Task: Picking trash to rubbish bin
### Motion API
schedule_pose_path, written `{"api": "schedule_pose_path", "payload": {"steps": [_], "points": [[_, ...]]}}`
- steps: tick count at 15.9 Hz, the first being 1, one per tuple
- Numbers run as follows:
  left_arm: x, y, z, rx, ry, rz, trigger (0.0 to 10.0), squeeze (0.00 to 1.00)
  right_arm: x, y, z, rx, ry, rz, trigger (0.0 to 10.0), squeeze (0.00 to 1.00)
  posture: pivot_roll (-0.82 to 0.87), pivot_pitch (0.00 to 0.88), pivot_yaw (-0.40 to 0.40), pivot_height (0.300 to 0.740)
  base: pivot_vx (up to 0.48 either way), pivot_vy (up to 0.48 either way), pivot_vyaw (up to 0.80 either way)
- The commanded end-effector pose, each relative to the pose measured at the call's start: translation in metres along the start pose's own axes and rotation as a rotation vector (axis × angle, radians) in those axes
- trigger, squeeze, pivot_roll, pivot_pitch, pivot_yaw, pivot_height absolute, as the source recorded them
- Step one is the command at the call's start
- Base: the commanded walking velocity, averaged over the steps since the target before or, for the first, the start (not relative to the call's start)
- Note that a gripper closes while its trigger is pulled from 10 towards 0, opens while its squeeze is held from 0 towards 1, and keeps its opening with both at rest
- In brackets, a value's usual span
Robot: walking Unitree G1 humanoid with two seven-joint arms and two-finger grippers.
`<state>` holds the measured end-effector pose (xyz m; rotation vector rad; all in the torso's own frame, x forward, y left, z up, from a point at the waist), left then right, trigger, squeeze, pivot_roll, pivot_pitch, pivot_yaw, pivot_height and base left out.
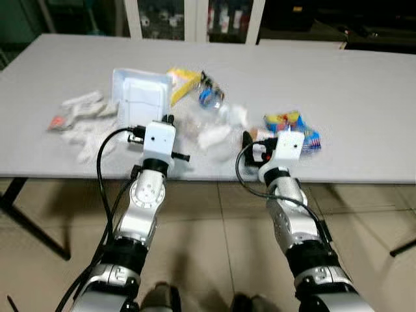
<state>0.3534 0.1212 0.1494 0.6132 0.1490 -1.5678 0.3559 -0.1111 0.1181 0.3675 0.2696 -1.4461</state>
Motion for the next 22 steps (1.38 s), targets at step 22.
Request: {"api": "schedule_pose_path", "payload": {"steps": [22], "points": [[0.006,-0.002,-0.010,-0.080,-0.049,-0.010,10.0,0.00,0.002,-0.003,0.000,-0.002,0.013,-0.002,10.0,0.00,0.02,0.000,-0.021,0.716,-0.224,0.000,0.00]]}}
Point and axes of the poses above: a point about 5 cm out from each wrist's last joint towards the gripper, its own y axis pointing out of the wrist towards the gripper, its own z axis along the axis of the wrist's last joint, x = y × z, the point moved 1 cm from there along y, pointing out of the wrist towards the gripper, and after that the axes turned 15 degrees about y, right-handed, at the moved point
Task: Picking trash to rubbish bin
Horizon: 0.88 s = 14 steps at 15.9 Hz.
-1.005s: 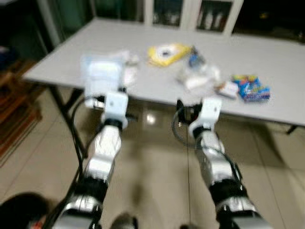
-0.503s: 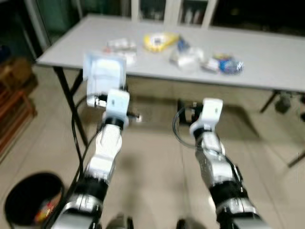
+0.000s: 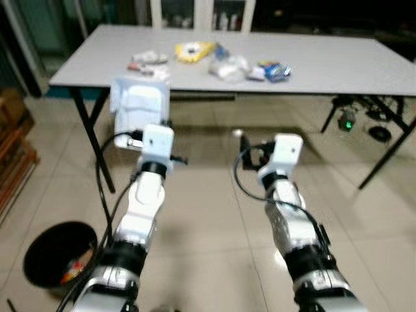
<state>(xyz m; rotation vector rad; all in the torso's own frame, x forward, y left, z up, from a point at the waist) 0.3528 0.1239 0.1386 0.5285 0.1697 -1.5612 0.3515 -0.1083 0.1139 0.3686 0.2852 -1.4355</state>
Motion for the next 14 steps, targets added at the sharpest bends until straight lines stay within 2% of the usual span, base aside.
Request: {"api": "schedule_pose_path", "payload": {"steps": [1,6,14], "points": [[0.0045,0.0007,-0.0044,-0.038,-0.024,-0.022,10.0,0.00,0.0030,0.0016,0.0046,0.010,0.001,-0.008,10.0,0.00,0.01,0.000,-0.020,0.716,0.000,0.000,0.00],[0.0103,-0.0045,-0.0093,-0.057,-0.040,-0.047,10.0,0.00,0.0042,-0.0010,0.0026,0.006,0.001,-0.014,10.0,0.00,0.01,0.000,-0.016,0.716,0.000,0.000,0.00],[0.0096,-0.0034,-0.0092,-0.057,-0.031,-0.050,10.0,0.00,0.0026,-0.0011,-0.0007,-0.013,-0.005,-0.009,10.0,0.00,0.01,0.000,-0.014,0.716,0.381,0.000,0.00]]}}
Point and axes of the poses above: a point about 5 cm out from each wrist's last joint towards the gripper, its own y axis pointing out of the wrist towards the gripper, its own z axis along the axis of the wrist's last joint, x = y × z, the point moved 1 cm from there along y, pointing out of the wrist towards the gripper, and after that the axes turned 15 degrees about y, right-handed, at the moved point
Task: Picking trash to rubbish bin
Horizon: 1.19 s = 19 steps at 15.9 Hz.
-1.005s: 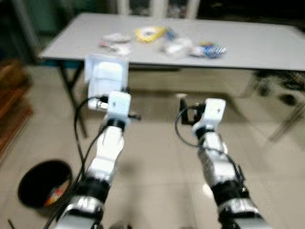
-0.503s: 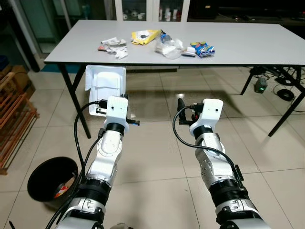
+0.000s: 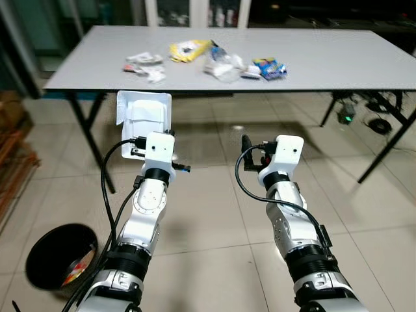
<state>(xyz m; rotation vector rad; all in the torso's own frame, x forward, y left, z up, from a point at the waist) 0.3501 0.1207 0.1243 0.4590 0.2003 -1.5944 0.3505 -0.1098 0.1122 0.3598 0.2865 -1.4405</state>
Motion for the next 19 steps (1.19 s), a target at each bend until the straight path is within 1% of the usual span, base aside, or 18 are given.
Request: {"api": "schedule_pose_path", "payload": {"steps": [1,3,6,8,11,12,15,19], "points": [[0.0004,0.0020,0.0015,0.000,0.002,-0.015,10.0,0.00,0.0003,0.0001,-0.0002,-0.008,0.001,-0.003,10.0,0.00,0.01,0.000,-0.012,0.716,0.386,0.000,0.00],[0.0017,0.0018,0.0027,0.011,0.007,-0.022,10.0,0.00,-0.0002,-0.0003,-0.0010,-0.010,0.001,-0.003,10.0,0.00,0.01,0.000,-0.010,0.716,0.377,0.000,0.00],[0.0085,-0.0012,0.0040,0.028,0.008,-0.055,10.0,0.00,-0.0004,-0.0013,-0.0024,-0.014,0.000,-0.004,10.0,0.00,0.01,0.000,-0.009,0.716,0.000,0.000,0.00],[0.0097,-0.0022,0.0040,0.031,0.000,-0.056,10.0,0.00,-0.0006,-0.0019,-0.0030,-0.017,-0.001,-0.003,10.0,0.00,0.01,0.000,-0.010,0.716,0.000,0.000,0.00],[0.0095,-0.0018,0.0049,0.034,0.003,-0.057,10.0,0.00,0.0000,-0.0019,-0.0026,-0.020,-0.002,-0.005,10.0,0.00,0.01,0.000,-0.015,0.716,0.000,0.000,0.00],[0.0084,-0.0016,0.0021,0.015,0.012,-0.054,10.0,0.00,0.0009,-0.0016,-0.0021,-0.020,-0.002,-0.008,10.0,0.00,0.02,0.000,-0.019,0.716,0.000,0.000,0.00],[0.0056,-0.0009,0.0006,0.002,-0.007,-0.041,10.0,0.00,0.0014,-0.0005,-0.0010,-0.021,-0.005,-0.009,10.0,0.00,0.02,0.006,-0.023,0.716,0.000,0.000,0.00],[0.0024,0.0001,-0.0009,-0.012,-0.004,-0.028,10.0,0.00,0.0017,0.0002,-0.0002,-0.023,-0.007,-0.008,10.0,0.00,0.02,0.016,-0.027,0.716,0.000,0.405,0.00]]}}
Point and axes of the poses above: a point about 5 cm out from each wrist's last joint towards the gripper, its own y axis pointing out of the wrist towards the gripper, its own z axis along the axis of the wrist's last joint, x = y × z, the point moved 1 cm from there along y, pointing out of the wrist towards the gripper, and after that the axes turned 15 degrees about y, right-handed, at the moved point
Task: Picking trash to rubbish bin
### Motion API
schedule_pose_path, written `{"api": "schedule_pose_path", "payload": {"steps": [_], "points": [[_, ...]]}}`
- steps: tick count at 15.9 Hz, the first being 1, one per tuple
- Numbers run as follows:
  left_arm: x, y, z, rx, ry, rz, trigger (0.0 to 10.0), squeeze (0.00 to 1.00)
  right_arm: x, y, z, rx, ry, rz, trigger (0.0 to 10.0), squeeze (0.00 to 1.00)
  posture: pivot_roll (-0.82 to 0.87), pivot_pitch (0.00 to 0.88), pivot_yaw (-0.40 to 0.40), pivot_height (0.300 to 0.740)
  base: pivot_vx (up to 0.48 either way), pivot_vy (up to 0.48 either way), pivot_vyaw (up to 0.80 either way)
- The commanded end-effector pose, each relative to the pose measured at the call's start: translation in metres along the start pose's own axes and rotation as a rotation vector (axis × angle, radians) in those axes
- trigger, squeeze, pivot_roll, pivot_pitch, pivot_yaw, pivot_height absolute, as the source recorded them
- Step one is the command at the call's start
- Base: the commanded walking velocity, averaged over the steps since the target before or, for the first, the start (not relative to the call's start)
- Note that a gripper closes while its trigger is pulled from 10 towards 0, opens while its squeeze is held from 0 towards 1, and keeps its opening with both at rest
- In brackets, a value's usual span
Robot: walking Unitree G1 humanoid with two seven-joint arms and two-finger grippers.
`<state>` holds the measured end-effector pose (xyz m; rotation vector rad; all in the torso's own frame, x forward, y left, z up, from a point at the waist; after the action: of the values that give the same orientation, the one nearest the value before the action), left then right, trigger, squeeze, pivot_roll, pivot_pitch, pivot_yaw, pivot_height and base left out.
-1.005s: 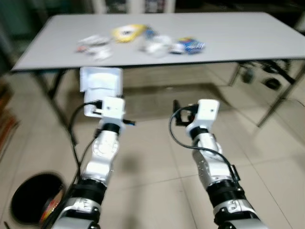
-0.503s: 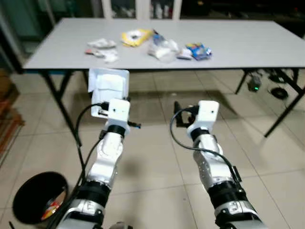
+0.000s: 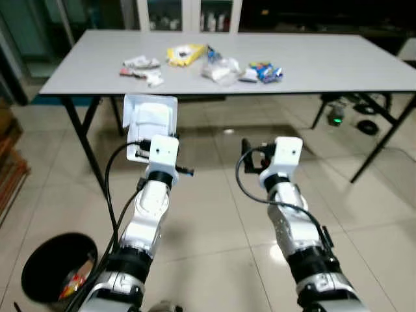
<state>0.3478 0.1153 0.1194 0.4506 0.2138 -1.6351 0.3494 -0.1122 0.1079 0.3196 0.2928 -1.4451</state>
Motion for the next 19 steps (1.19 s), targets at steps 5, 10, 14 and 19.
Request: {"api": "schedule_pose_path", "payload": {"steps": [5,10,14,19], "points": [[-0.0053,0.0023,0.0013,-0.006,0.009,0.018,10.0,0.00,-0.0019,0.0016,0.0029,0.006,0.015,-0.004,10.0,0.00,0.02,0.022,-0.025,0.716,0.000,0.438,0.00],[-0.0052,0.0025,0.0020,-0.005,0.029,0.017,10.0,0.00,-0.0017,0.0016,0.0030,0.006,0.017,-0.006,10.0,0.00,0.02,0.026,-0.023,0.716,0.000,0.000,0.00],[-0.0057,0.0033,0.0035,0.001,0.029,0.017,10.0,0.00,-0.0020,0.0020,0.0029,0.007,0.019,-0.008,10.0,0.00,0.02,0.024,-0.020,0.716,0.000,0.000,0.00],[-0.0056,0.0036,0.0032,-0.004,0.027,0.015,10.0,0.00,-0.0022,0.0022,0.0032,0.009,0.020,-0.008,10.0,0.00,0.02,0.023,-0.018,0.716,0.000,0.000,0.00]]}}
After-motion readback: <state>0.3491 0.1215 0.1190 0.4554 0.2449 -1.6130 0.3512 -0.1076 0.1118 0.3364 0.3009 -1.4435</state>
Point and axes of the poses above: a point about 5 cm out from each wrist's last joint towards the gripper, its own y axis pointing out of the wrist towards the gripper, its own z axis along the axis of the wrist's last joint, x = y × z, the point moved 1 cm from there along y, pointing out of the wrist towards the gripper, and after that the axes turned 15 degrees about y, right-handed, at the moved point
